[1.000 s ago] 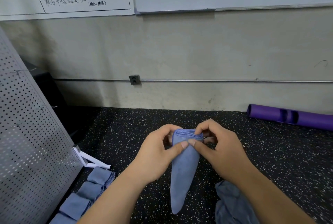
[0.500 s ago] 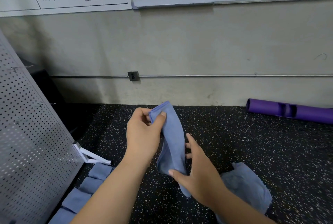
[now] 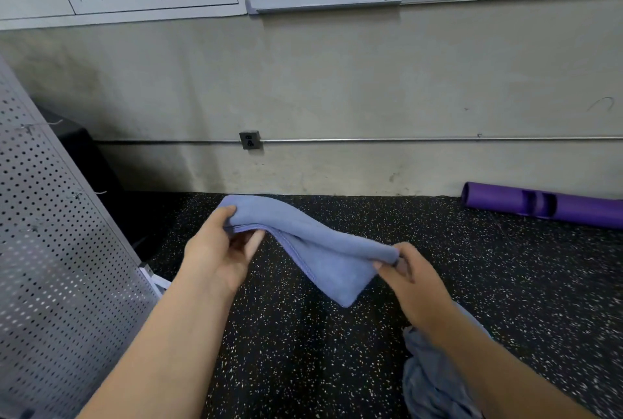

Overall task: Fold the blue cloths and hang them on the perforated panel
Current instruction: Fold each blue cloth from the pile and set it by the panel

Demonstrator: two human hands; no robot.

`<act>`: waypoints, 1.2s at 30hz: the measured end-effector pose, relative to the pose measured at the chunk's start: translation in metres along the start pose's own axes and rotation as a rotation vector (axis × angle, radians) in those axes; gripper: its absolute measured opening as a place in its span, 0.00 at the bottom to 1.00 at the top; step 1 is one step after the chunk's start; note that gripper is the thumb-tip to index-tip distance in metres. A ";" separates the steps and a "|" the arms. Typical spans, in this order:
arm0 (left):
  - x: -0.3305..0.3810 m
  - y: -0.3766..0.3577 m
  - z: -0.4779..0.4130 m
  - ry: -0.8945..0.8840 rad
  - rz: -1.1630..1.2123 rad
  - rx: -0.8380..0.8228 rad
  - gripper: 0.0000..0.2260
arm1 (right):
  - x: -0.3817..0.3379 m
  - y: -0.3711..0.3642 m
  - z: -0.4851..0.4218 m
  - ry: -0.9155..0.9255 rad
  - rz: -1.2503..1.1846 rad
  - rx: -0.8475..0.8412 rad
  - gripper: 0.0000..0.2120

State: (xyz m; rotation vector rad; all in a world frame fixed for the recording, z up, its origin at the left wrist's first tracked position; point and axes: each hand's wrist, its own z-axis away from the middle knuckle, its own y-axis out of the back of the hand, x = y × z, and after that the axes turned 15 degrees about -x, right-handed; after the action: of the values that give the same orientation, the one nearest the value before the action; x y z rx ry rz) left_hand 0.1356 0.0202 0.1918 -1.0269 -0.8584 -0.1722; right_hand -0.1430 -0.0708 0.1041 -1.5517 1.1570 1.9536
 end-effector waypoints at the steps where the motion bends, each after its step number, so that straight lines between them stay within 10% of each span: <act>1: 0.004 0.003 -0.002 0.025 0.039 0.013 0.04 | -0.002 0.002 0.000 0.014 -0.104 0.003 0.06; 4: 0.007 0.005 0.000 0.097 0.154 0.044 0.05 | -0.004 0.004 0.001 0.026 -0.334 -0.053 0.07; 9: -0.016 -0.009 0.015 0.232 -0.061 -0.083 0.05 | 0.016 -0.025 0.006 -0.103 -0.125 -0.369 0.52; 15: -0.031 -0.015 0.017 0.153 -0.189 -0.156 0.07 | 0.018 -0.061 0.007 -0.027 0.070 -0.401 0.63; 17: -0.028 -0.018 0.018 0.177 -0.094 -0.174 0.06 | 0.015 -0.069 0.010 0.010 0.112 -0.324 0.58; 22: -0.009 -0.013 0.013 0.217 0.202 -0.141 0.09 | 0.016 -0.065 0.013 0.048 -0.011 -0.018 0.07; 36: 0.008 0.026 -0.005 0.166 -0.206 -0.056 0.06 | -0.035 0.020 0.005 0.104 -0.507 0.001 0.15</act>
State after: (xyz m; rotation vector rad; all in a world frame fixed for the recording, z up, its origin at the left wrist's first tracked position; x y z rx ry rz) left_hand 0.1566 0.0315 0.1786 -0.9608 -0.8106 -0.4515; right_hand -0.1494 -0.0724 0.1438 -1.7528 0.7039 1.5508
